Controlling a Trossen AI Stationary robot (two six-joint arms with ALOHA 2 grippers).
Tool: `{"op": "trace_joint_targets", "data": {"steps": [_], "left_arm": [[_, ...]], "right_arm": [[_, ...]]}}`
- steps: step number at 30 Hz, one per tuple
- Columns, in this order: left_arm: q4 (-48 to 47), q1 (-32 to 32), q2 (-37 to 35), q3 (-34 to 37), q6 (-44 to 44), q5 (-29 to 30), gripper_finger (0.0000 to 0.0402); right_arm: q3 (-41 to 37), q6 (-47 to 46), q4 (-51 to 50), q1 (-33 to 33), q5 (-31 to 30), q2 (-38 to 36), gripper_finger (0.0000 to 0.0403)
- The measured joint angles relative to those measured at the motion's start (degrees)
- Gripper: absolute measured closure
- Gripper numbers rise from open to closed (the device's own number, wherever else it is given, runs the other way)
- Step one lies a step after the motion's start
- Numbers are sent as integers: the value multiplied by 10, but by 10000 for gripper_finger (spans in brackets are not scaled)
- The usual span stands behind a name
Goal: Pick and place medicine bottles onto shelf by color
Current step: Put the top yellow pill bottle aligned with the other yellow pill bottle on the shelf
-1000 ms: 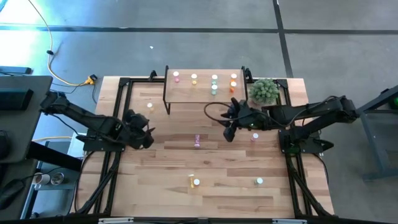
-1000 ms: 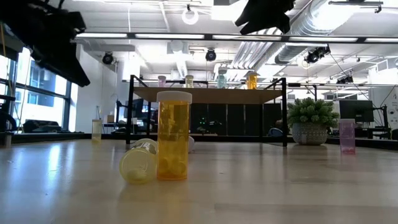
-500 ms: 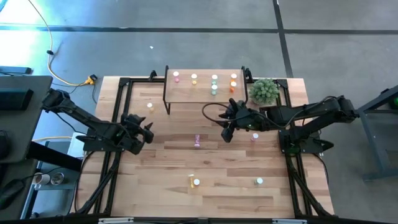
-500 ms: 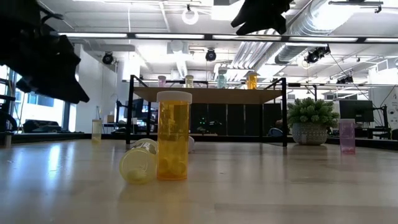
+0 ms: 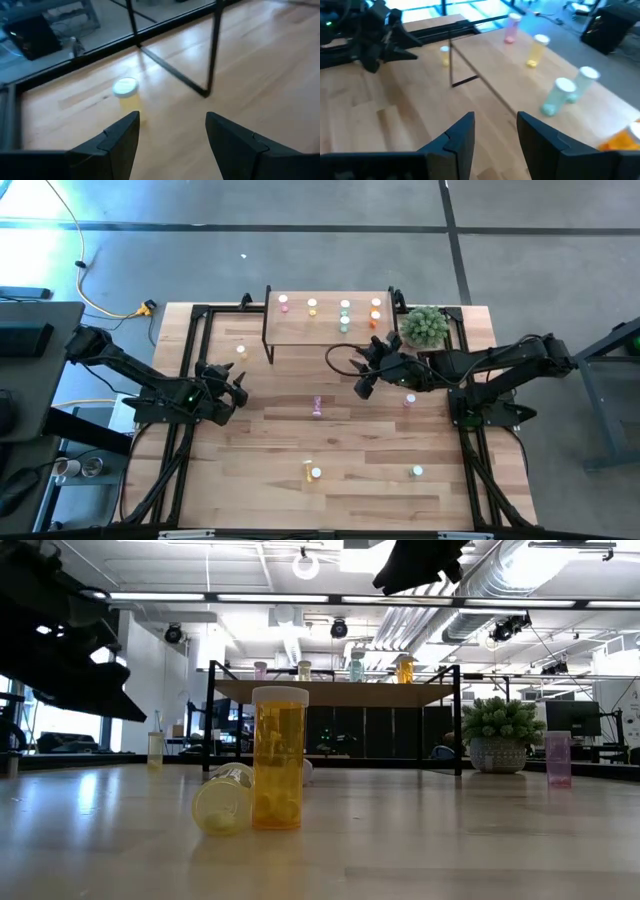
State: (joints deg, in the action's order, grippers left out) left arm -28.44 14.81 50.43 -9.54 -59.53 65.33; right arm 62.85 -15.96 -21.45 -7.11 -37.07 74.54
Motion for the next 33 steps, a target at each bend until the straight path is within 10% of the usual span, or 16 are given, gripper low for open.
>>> {"op": "trace_joint_targets", "data": {"steps": [33], "left_arm": [[135,-369,5,0,117,-250,186]], "right_arm": [[0,7,32,128,-27,0,265]]}}
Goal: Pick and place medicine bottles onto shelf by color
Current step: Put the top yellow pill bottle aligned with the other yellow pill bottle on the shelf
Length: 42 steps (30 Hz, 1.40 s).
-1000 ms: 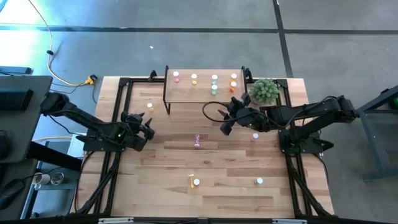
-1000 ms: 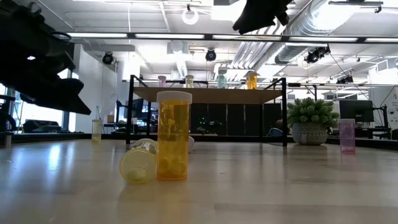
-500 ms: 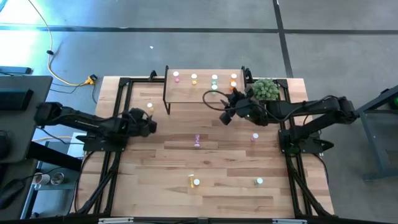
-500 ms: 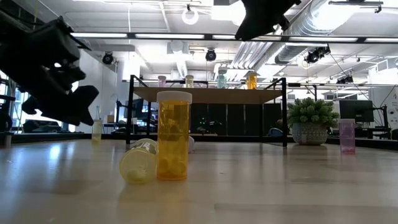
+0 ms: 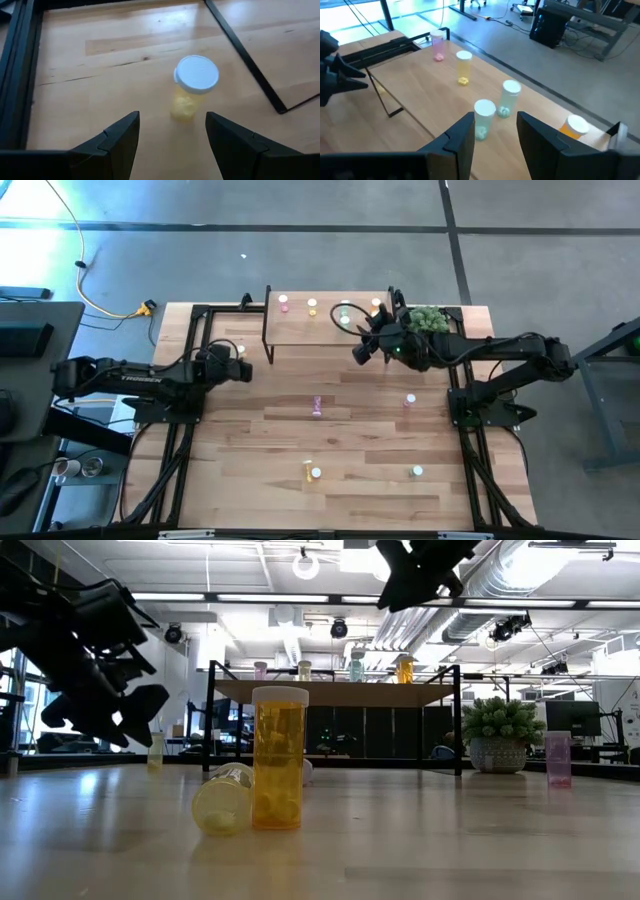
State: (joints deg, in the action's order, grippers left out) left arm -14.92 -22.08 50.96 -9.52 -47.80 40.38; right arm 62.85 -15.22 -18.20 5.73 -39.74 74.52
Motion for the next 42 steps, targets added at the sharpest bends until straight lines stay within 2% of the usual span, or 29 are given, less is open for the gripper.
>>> {"op": "trace_joint_targets", "data": {"steps": [9,20,30,38,42], "left_arm": [[61,-51,0,0,77,-42,186],[62,-100,0,0,105,-100,186],[62,-120,0,0,137,-118,186],[84,-124,0,0,161,-190,186],[84,-125,0,0,171,-181,186]], "right_arm": [[0,-18,8,22,29,0,265],[0,-28,13,25,29,0,265],[0,-28,31,25,29,0,265],[0,-29,31,25,29,0,265],[0,-29,31,25,29,0,265]]}}
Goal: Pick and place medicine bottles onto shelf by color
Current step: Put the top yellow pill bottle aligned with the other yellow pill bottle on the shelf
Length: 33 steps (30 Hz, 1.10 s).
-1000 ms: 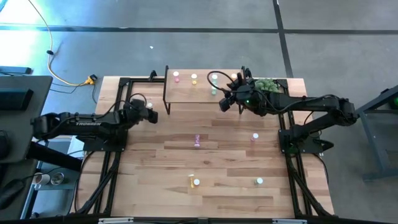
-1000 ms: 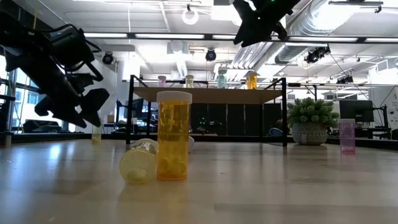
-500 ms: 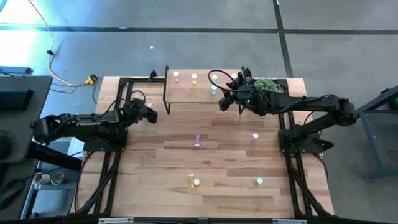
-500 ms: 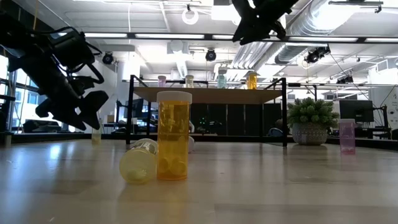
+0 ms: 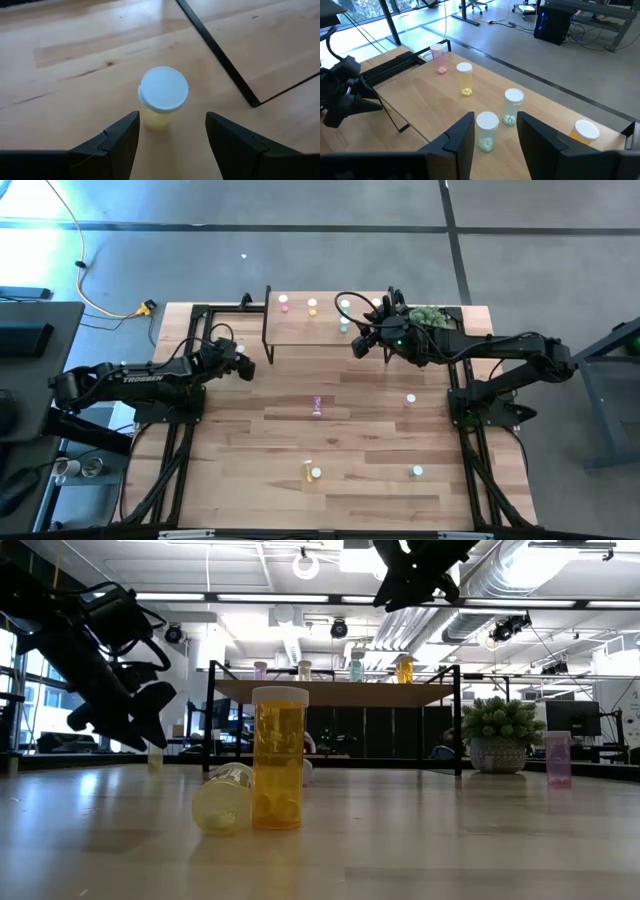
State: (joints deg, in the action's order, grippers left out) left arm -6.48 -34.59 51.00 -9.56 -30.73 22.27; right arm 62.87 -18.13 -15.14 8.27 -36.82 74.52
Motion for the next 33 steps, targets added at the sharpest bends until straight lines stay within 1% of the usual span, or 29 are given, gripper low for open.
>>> {"op": "trace_joint_targets", "data": {"steps": [7,10,16,19,24,29,33], "left_arm": [[6,0,8,0,-3,18,186],[13,0,32,0,-4,37,186],[74,0,102,0,-5,35,186],[83,0,129,-1,-6,39,186],[98,0,162,-1,-19,61,186],[150,0,190,-1,-4,50,186],[161,0,208,-2,-3,54,188]], "right_arm": [[0,1,0,0,0,0,265],[0,0,0,0,0,0,265],[0,1,0,0,0,0,265],[0,1,0,0,0,0,265],[0,2,0,0,0,0,265],[0,2,0,0,0,0,265],[0,2,0,0,3,0,265]]}}
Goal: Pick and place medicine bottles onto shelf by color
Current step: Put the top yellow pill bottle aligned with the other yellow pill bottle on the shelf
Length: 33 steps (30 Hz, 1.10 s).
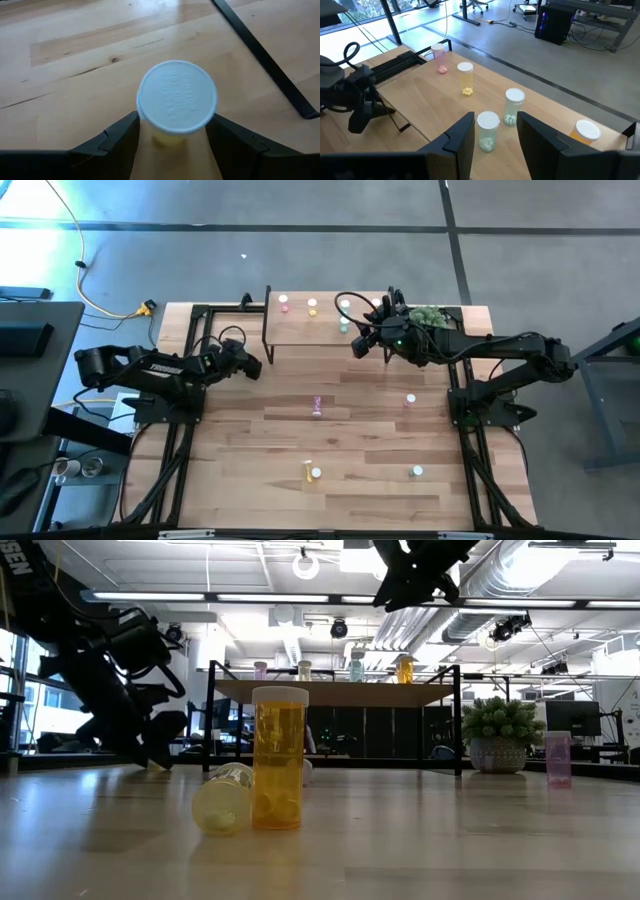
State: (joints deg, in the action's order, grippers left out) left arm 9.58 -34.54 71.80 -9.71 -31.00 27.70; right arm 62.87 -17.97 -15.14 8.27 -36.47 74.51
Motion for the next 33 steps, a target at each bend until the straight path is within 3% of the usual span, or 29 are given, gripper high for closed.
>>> {"op": "trace_joint_targets", "data": {"steps": [17,26,33], "left_arm": [[0,0,6,0,8,0,308],[-3,-1,-1,0,8,-13,306],[-46,-1,-45,-1,17,-51,306]], "right_arm": [[0,0,0,0,0,0,265],[0,0,0,0,1,0,265],[0,14,-5,0,28,0,265]]}}
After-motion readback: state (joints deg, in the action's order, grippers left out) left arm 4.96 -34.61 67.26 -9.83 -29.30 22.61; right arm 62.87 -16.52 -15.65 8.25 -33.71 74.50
